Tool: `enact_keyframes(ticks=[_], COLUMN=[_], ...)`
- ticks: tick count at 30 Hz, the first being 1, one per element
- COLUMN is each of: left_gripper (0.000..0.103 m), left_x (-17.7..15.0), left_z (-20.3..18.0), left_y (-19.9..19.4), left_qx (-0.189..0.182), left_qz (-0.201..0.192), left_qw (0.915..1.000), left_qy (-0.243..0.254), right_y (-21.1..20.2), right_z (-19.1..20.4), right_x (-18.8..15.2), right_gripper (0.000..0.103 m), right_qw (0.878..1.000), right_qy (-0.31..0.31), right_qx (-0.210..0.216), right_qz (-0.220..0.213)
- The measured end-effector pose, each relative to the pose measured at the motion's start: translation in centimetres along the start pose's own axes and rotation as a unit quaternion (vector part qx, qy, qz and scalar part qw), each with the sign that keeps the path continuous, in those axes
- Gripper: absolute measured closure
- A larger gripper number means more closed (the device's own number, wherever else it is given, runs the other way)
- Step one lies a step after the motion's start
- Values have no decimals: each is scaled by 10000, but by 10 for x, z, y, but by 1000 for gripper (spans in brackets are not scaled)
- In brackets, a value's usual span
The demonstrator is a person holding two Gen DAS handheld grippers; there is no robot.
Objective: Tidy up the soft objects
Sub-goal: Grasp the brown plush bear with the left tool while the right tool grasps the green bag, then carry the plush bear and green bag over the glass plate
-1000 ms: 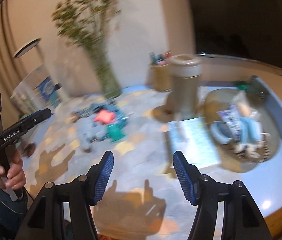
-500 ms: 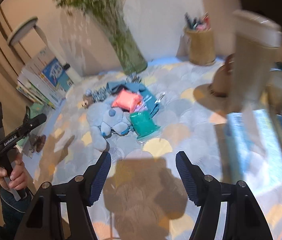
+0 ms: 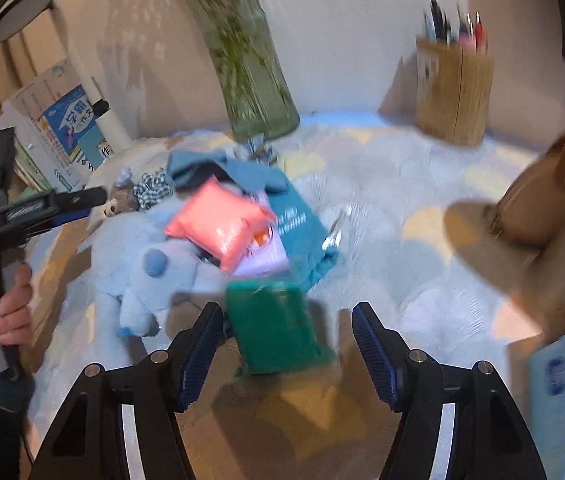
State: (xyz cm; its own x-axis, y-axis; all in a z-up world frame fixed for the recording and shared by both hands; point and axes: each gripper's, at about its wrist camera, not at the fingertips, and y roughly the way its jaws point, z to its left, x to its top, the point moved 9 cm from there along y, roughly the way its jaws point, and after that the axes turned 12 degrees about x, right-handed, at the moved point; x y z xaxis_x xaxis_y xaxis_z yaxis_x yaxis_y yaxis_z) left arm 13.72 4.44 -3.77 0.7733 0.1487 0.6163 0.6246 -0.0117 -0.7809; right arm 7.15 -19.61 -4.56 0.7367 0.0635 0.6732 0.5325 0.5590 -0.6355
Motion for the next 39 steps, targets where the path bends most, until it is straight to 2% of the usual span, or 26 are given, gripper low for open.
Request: enact_keyframes(ticks=[4,5,6,7,8,13,20,22,23,24,26,28,32,37,39], left_gripper=[40,45,57,58,60,61,61,61,61,61,61,61,61,61,61], left_x=[-2,-3,-2,-1,-2,-2,-2,-3,-5,-5,-5,-4,-7,-23,-33], left_z=[-7,-7,-6,-8,-9,-12,-16,-20,-24,-29,-43,-62,-118,-201,-240], left_y=[23,23,21,19,17,2,-3,-10,-22,-32,-62,-87,-135,-172,-187], left_qx=[43,118,75,-107,-208,-88,-29,-317,-577,-738,-990,-1124,-1513,-1951,-2170], left_qz=[53,-61,-124,-150,-181,-575,-624,-518,-528,-585,-733,-882,-1174,-1325,-1402], left_qw=[9998,9997,9997,9996,9994,9976,9966,9973,9964,9952,9917,9883,9768,9584,9468], left_qy=[167,200,206,192,187,369,536,404,311,277,361,534,958,1608,1918], right_y=[2,3,5,7,8,5,-7,-13,-20,-28,-50,-79,-134,-190,-209], right_z=[-3,-2,0,2,5,13,13,10,8,6,0,1,2,-19,-31], right_x=[0,0,-2,-4,-4,-4,2,4,5,4,3,4,10,5,-1], right_gripper=[37,42,49,61,63,64,64,64,64,64,64,64,64,64,64], right_qw=[10000,10000,9999,9998,9998,9992,9967,9966,9963,9953,9881,9813,9815,9769,9729], right_qy=[-29,-33,-49,-87,-142,-379,-557,-462,-407,-442,-765,-1002,-787,-478,-391], right_qx=[33,64,149,176,101,28,-370,-381,-391,-525,-1084,-1344,-1074,-1198,-1372], right_qz=[-38,-46,16,53,24,-99,-460,-560,-644,-677,-780,-941,-1379,-1705,-1818])
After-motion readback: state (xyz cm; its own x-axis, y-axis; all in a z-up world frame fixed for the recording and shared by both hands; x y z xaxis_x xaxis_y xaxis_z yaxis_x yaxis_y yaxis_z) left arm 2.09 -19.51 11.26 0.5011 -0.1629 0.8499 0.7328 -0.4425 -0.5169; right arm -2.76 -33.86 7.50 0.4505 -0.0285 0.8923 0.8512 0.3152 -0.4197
